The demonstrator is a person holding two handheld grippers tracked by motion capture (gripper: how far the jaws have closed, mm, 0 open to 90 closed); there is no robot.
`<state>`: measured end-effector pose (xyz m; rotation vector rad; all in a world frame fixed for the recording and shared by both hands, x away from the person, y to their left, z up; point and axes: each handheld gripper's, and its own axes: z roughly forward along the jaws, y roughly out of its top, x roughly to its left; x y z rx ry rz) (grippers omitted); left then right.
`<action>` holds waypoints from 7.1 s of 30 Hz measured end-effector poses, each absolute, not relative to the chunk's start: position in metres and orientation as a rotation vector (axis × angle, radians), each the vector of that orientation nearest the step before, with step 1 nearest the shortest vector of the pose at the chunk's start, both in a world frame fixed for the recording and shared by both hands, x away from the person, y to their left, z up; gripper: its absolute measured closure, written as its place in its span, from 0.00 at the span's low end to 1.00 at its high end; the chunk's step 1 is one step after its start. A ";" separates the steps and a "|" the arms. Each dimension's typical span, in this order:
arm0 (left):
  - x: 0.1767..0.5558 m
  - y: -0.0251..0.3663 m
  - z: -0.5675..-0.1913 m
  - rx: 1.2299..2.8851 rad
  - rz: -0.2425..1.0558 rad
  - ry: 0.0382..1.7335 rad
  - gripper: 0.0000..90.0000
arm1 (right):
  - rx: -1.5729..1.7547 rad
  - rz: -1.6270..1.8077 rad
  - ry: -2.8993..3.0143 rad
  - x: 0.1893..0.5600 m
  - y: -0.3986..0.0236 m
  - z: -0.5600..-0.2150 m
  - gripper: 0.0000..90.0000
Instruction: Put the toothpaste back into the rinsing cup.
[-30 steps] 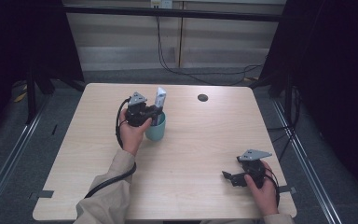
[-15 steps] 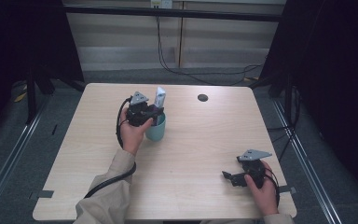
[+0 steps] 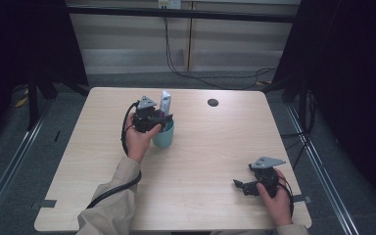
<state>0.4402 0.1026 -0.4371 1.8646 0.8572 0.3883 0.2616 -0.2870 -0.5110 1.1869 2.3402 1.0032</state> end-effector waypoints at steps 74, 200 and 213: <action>0.428 0.143 -0.418 1.974 0.240 0.843 0.18 | 1.186 1.003 2.340 0.262 -0.287 -0.511 0.12; 0.350 0.226 -0.491 2.094 0.193 0.915 0.19 | 1.187 1.004 2.340 0.262 -0.287 -0.511 0.12; 0.345 0.230 -0.501 2.123 0.216 0.906 0.19 | 1.187 1.004 2.340 0.262 -0.287 -0.511 0.12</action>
